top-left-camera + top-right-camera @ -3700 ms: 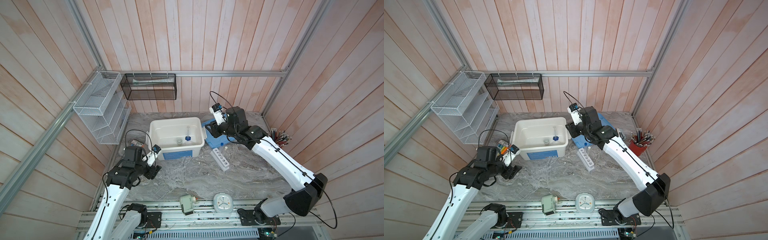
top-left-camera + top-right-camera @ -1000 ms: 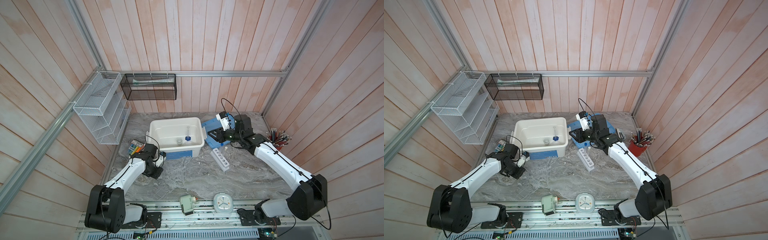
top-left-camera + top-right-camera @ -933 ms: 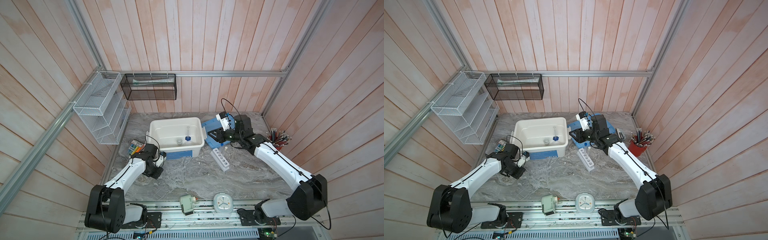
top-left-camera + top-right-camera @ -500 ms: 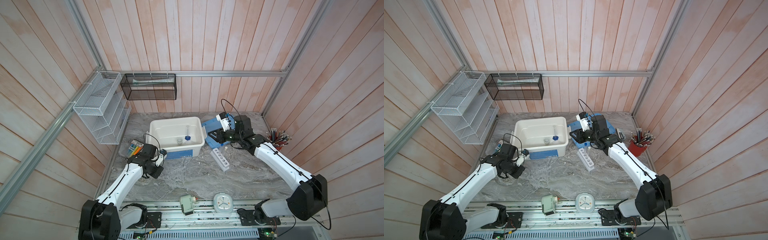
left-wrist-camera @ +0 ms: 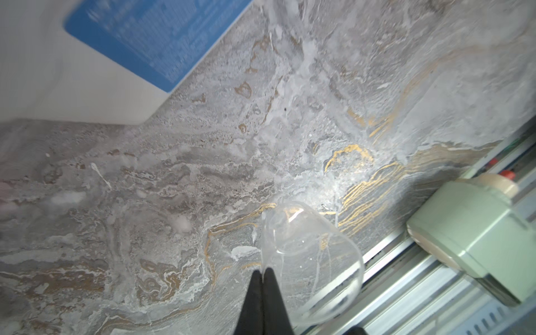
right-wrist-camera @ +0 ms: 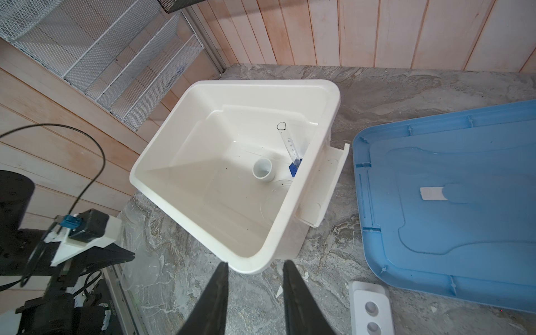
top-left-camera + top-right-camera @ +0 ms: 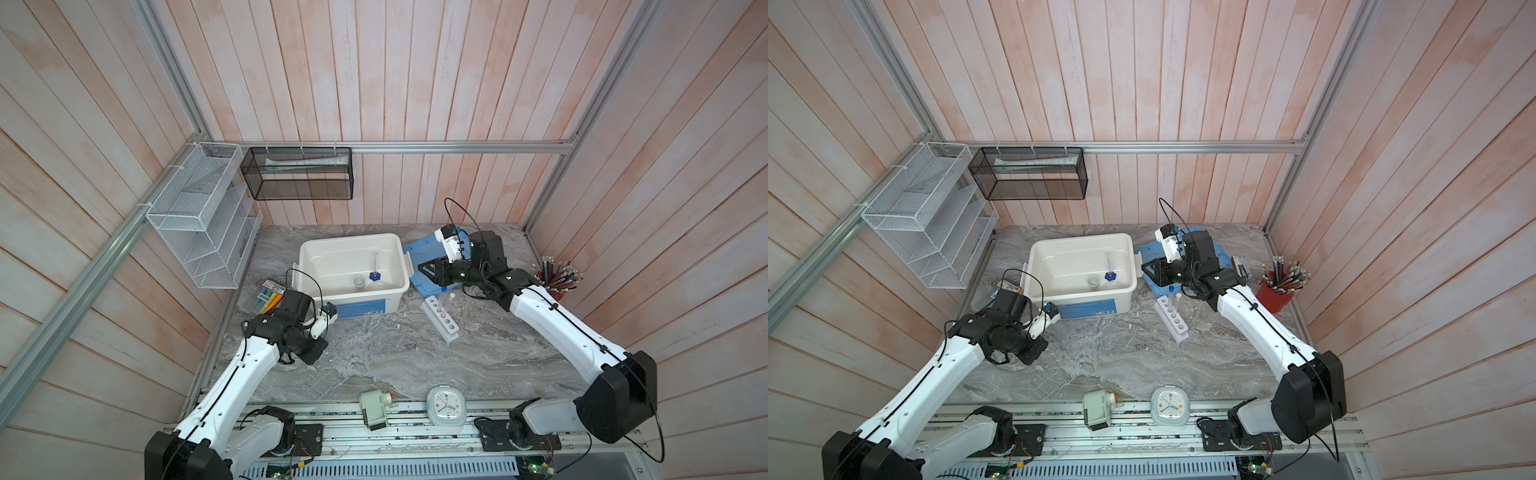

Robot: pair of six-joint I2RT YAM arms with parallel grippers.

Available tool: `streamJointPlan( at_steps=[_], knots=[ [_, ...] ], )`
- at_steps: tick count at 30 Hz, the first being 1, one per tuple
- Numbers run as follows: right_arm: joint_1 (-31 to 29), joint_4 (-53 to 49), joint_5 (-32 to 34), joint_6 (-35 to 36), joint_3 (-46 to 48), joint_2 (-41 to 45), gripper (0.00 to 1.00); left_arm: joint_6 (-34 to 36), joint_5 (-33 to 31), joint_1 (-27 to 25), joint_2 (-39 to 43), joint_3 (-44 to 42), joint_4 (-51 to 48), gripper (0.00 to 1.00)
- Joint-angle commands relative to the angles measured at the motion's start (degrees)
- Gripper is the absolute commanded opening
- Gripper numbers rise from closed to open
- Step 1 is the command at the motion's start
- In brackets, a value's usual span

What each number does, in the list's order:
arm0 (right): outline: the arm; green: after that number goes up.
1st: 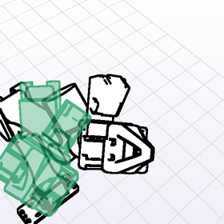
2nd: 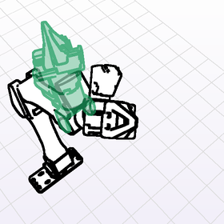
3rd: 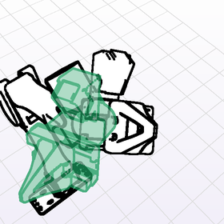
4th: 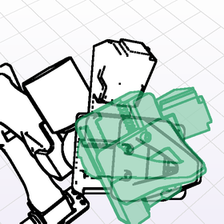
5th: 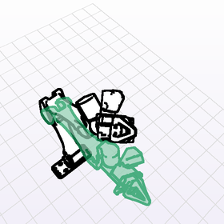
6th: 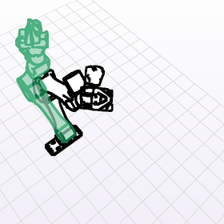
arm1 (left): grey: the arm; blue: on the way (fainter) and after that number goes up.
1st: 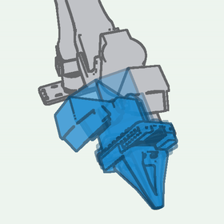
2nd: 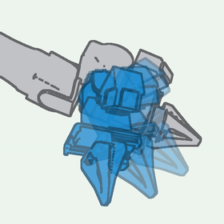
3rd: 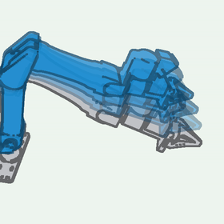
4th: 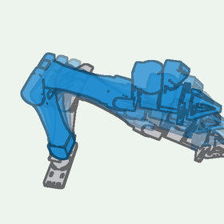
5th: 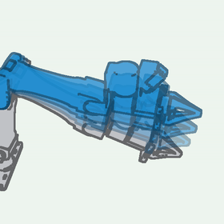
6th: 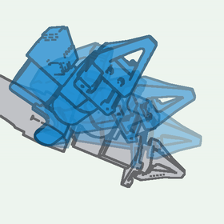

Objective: Organize the chemistry lab equipment
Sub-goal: 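Lift the glass dish with the left gripper and carry it into the bin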

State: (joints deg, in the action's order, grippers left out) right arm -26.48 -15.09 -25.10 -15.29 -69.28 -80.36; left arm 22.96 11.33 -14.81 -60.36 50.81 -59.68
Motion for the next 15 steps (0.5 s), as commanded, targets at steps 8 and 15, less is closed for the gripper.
streamJointPlan(
  at_steps=[8,15],
  knots=[
    [-1.0,-1.78,1.9,-1.0,-1.34,0.81,0.33,-0.97,1.41,-0.22,-8.74,29.2,-6.14,0.0],
    [-0.97,-1.02,1.77,-0.91,-0.58,1.08,0.33,-5.55,-0.56,4.51,-23.43,44.18,-4.06,0.0]
  ],
)
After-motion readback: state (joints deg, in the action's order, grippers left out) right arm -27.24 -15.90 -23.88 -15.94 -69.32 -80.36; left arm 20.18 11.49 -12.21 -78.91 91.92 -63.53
